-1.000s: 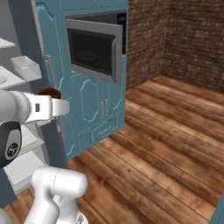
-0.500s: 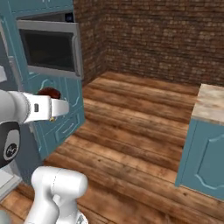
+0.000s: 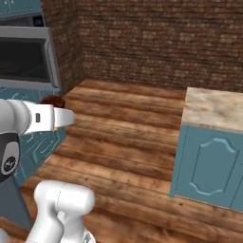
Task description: Transport the steak from the fridge to the microwave and turn on the microwave.
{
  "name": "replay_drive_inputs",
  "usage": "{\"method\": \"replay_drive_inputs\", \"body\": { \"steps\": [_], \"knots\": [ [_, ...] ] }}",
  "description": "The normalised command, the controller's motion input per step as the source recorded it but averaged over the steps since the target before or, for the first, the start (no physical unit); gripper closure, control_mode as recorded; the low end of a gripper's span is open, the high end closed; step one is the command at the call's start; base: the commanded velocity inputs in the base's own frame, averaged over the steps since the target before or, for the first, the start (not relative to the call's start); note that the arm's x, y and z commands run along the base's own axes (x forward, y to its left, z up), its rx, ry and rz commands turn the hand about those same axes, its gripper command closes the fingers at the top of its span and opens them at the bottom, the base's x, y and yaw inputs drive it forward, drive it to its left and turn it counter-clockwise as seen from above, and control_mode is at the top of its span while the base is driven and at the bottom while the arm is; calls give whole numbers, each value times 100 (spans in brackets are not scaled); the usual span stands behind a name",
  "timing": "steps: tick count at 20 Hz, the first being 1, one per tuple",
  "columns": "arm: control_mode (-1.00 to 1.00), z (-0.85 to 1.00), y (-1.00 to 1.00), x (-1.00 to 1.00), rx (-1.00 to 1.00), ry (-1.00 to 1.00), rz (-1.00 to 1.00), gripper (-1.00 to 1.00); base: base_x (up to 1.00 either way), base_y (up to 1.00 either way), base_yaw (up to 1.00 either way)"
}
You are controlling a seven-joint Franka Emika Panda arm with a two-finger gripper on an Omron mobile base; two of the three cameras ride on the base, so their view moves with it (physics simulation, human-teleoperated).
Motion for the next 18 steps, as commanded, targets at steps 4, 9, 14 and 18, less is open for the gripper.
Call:
{"method": "replay_drive_inputs", "body": {
  "steps": [4,9,14,18],
  "knots": [
    [100,0,0,0,0,0,0,100,85,0,-12],
    [100,0,0,0,0,0,0,100,90,0,-12],
    [100,0,0,0,0,0,0,100,95,0,-13],
    [100,0,0,0,0,0,0,100,94,5,-11]
  ]
}}
